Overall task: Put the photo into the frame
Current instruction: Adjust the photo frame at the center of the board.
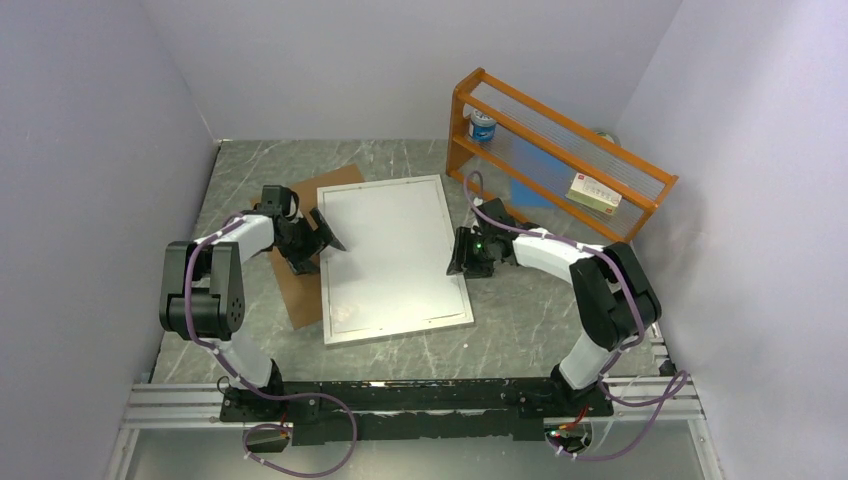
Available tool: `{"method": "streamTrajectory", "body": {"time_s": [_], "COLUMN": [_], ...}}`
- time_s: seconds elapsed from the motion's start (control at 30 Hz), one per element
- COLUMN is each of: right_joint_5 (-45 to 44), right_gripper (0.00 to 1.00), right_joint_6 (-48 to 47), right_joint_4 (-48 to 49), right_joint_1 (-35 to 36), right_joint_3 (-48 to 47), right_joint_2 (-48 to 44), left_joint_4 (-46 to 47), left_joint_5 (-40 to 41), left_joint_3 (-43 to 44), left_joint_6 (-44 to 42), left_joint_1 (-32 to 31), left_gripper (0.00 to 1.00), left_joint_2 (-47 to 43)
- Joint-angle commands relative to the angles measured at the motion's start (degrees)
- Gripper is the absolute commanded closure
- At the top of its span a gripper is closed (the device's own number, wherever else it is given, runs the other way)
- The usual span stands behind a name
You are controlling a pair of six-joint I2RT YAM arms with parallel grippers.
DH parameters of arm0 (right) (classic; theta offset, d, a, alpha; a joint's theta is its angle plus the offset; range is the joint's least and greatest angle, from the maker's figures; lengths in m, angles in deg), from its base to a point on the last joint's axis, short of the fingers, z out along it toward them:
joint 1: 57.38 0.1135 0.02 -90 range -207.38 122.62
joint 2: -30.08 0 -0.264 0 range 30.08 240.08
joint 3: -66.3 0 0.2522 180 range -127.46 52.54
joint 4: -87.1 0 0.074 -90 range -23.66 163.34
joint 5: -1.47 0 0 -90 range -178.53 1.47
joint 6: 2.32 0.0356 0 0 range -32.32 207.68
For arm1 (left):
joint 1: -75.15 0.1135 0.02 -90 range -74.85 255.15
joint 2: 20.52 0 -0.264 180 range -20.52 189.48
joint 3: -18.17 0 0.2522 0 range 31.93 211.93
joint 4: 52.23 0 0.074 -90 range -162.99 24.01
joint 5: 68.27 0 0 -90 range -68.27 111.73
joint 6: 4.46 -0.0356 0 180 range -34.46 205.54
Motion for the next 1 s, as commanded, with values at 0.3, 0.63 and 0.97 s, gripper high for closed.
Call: {"method": "streamTrajectory", "body": {"time_s": [0.3,0.63,0.97], "right_joint_5": [-4.89,-15.27,-18.85], "right_gripper": [0.51,0.32,0.26], "right_joint_6": [-4.70,-5.41,-4.05], "right_joint_4": [-5.33,-11.65,-13.53], "right_joint_1": [3.82,6.79,6.62], "right_joint_3": [-0.85,-3.71,-4.14], "right_joint_2": [2.72,3.30,-1.41], "left_joint_4": [4.44,3.35,3.87], "left_joint_5": [-11.58,-10.50,-11.59], "left_joint_3": [-2.85,-2.65,-3.62], "left_joint_6": [2.80,2.28,2.18], "left_joint_1": [-0.71,-1.25,-2.81], "left_gripper": [0.14,0.10,0.11], "left_joint_2": [1.88,0.41,-1.21]}}
